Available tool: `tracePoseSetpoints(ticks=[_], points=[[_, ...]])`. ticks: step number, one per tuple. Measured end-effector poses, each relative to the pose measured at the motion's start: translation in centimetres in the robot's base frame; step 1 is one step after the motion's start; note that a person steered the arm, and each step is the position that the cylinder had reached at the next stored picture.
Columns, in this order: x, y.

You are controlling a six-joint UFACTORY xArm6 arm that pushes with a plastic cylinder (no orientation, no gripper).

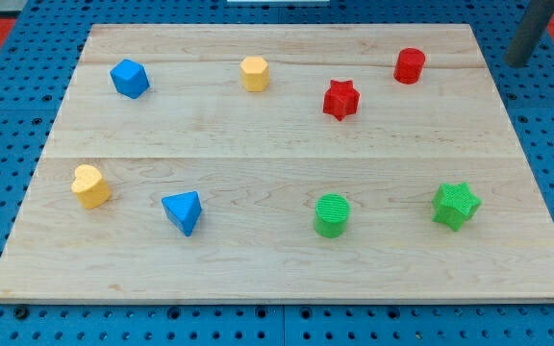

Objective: Point your hand to the right of the green star

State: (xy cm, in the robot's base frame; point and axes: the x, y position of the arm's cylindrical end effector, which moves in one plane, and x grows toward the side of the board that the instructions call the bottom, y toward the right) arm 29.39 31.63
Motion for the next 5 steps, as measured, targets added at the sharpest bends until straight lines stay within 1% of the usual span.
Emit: tracePoseSetpoints(ticks=[1, 2, 3, 5], points=[[0.4, -1.5], [1.7, 0.2], [9.3, 2.6], [22.0, 2.6]])
